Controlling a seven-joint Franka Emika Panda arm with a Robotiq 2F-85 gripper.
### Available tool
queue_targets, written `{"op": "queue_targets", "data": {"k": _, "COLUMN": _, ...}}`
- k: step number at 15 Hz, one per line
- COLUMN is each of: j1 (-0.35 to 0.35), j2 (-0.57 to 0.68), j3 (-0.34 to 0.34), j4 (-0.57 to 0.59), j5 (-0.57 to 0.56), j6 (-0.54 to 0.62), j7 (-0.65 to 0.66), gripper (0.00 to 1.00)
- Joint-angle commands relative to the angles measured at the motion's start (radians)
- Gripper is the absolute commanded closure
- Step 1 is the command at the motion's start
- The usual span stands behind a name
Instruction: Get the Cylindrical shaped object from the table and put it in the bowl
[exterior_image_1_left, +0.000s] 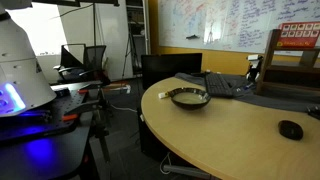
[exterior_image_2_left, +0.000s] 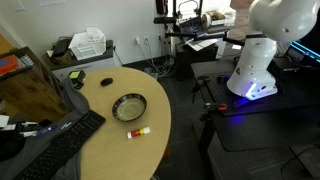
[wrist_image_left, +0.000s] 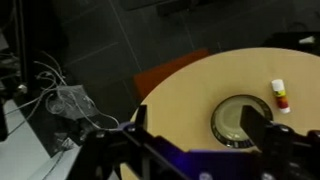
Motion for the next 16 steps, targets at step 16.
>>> {"op": "queue_targets", "data": {"k": 16, "j1": 0.124, "j2": 0.078, "j3": 0.025, "j4": -0.015, "j5": 0.108, "j6": 0.112, "j7": -0.046, "gripper": 0.00}}
